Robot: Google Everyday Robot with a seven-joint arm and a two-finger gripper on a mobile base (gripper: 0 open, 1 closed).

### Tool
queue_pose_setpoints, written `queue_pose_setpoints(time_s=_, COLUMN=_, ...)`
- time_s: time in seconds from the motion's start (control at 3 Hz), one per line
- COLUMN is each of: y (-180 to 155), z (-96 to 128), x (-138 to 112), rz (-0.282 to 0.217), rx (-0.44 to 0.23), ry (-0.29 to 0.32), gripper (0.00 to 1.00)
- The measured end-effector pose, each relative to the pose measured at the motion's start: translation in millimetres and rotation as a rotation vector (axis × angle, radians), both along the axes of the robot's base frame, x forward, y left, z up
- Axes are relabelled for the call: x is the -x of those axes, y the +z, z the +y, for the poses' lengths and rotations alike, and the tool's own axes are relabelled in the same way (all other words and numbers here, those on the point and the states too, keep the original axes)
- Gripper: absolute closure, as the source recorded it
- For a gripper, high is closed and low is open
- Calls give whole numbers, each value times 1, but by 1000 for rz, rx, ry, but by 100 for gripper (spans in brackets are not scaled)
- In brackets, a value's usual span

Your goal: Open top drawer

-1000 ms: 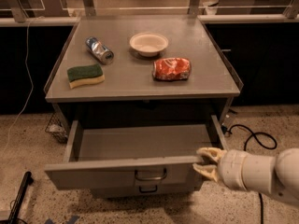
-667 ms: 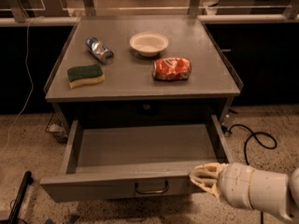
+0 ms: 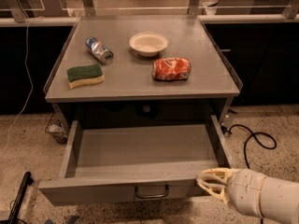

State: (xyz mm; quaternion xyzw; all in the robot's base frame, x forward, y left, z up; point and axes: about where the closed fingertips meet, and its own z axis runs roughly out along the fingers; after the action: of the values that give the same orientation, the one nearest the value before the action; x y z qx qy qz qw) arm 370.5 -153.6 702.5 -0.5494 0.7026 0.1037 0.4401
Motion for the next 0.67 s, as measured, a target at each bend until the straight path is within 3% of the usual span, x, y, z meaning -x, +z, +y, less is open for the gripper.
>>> queue_pose_setpoints(time_s=0.67, y=0, z=0, x=0, rz=0, rx=0, ry=0, gripper=4)
